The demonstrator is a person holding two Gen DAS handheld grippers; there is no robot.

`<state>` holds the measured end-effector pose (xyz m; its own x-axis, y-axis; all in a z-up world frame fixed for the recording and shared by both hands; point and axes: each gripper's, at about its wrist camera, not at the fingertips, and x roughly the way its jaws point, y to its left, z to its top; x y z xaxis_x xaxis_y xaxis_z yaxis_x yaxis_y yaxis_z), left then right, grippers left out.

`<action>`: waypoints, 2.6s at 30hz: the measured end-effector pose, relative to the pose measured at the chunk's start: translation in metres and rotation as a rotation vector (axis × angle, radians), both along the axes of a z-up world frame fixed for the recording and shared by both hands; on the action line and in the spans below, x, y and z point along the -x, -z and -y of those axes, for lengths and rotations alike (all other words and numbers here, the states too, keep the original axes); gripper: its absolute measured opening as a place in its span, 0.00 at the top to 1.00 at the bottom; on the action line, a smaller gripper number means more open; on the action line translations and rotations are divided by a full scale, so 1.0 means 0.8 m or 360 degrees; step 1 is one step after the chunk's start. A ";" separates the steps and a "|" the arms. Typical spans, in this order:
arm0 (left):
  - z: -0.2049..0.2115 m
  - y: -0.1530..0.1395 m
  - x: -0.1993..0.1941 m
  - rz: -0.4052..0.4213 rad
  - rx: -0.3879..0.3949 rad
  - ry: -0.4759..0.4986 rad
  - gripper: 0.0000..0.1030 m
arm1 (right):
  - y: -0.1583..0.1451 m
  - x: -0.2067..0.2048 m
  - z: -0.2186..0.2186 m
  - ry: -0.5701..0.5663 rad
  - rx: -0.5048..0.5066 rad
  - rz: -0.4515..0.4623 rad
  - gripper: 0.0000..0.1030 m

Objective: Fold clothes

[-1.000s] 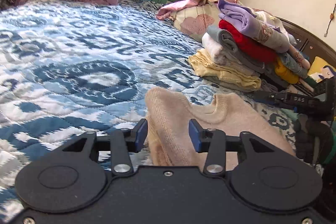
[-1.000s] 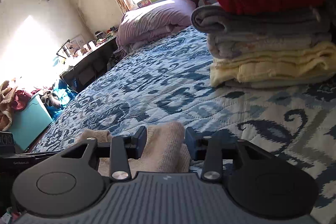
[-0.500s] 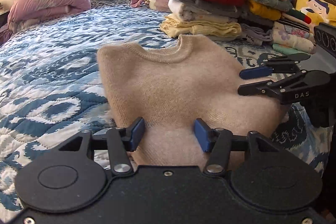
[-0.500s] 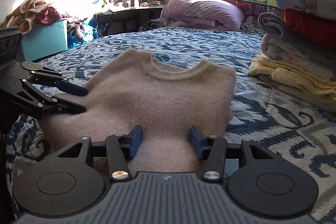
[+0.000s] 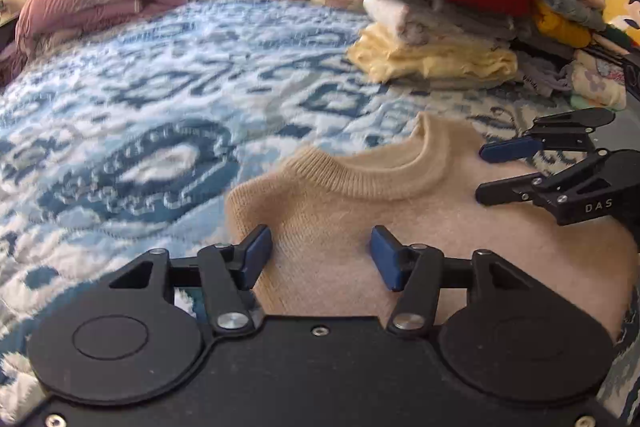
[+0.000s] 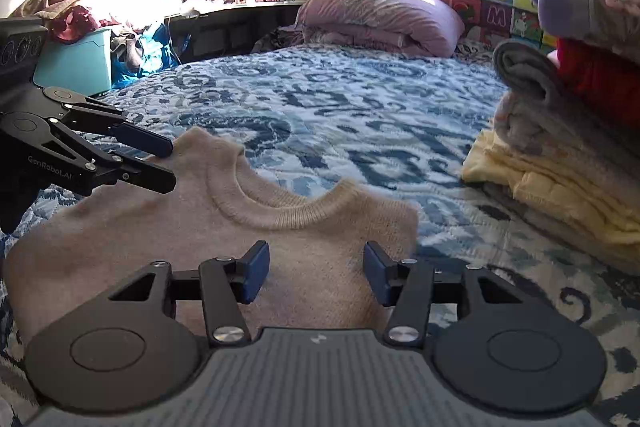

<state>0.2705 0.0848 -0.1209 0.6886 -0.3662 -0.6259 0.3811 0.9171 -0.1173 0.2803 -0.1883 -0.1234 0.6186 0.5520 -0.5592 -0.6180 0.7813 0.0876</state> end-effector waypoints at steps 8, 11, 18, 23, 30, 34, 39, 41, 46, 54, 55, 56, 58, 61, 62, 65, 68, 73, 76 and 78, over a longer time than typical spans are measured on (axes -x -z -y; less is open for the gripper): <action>0.004 -0.017 0.015 0.0018 -0.0075 -0.0076 0.38 | -0.006 0.012 0.000 -0.0046 0.0020 0.0057 0.48; 0.006 -0.052 0.060 0.0143 -0.0108 -0.0048 0.42 | -0.043 0.040 0.015 0.0002 -0.0047 0.0133 0.51; 0.042 -0.040 0.136 0.0078 -0.0154 0.0142 0.37 | -0.037 0.140 0.026 -0.0066 -0.0063 0.0150 0.50; 0.041 -0.012 0.124 -0.0069 -0.0098 0.0033 0.27 | 0.001 0.132 0.025 0.0036 -0.0158 -0.0007 0.49; 0.012 -0.051 0.152 -0.0050 0.0105 -0.0207 0.25 | -0.036 0.150 0.051 0.0246 -0.0318 -0.0033 0.29; -0.033 -0.032 0.132 -0.0274 0.0419 -0.0524 0.23 | -0.014 0.119 0.095 0.0502 -0.0651 -0.0306 0.21; -0.043 0.008 0.113 -0.0471 0.0732 -0.0546 0.23 | 0.030 0.090 0.087 0.0524 -0.0821 -0.0566 0.21; -0.042 0.018 0.110 -0.0443 0.0814 -0.0552 0.25 | 0.044 0.083 0.077 0.0502 -0.0860 -0.0606 0.24; -0.047 0.034 0.105 -0.0460 0.1070 -0.0598 0.54 | 0.056 0.071 0.063 0.0544 -0.0938 -0.0593 0.39; -0.026 0.004 0.145 -0.0473 0.1218 -0.0504 0.66 | 0.037 0.106 0.087 0.0512 -0.1158 -0.0647 0.63; -0.020 0.000 0.151 -0.0473 0.1242 -0.0485 0.66 | 0.031 0.115 0.094 0.0500 -0.1182 -0.0639 0.63; -0.013 -0.004 0.157 -0.0472 0.1271 -0.0462 0.66 | 0.024 0.125 0.101 0.0495 -0.1204 -0.0624 0.63; 0.001 -0.012 0.169 -0.0472 0.1328 -0.0418 0.67 | 0.012 0.145 0.119 0.0499 -0.1242 -0.0588 0.63; 0.032 -0.028 0.173 -0.0473 0.1347 -0.0339 0.67 | -0.004 0.172 0.151 0.0533 -0.1299 -0.0540 0.63; 0.043 -0.034 0.172 -0.0471 0.1344 -0.0302 0.67 | -0.009 0.181 0.162 0.0545 -0.1318 -0.0524 0.63; 0.077 -0.055 0.163 -0.0458 0.1348 -0.0199 0.67 | -0.026 0.201 0.195 0.0587 -0.1370 -0.0455 0.63; 0.110 -0.077 0.149 -0.0435 0.1373 -0.0095 0.67 | -0.045 0.213 0.228 0.0629 -0.1409 -0.0362 0.63; 0.167 -0.113 0.114 -0.0394 0.1427 0.0066 0.67 | -0.086 0.226 0.285 0.0682 -0.1395 -0.0140 0.63; 0.201 -0.123 0.082 -0.0367 0.1495 0.0118 0.67 | -0.109 0.223 0.321 0.0729 -0.1405 -0.0014 0.63; 0.224 -0.122 0.058 -0.0363 0.1515 0.0138 0.67 | -0.117 0.219 0.344 0.0801 -0.1390 0.0087 0.63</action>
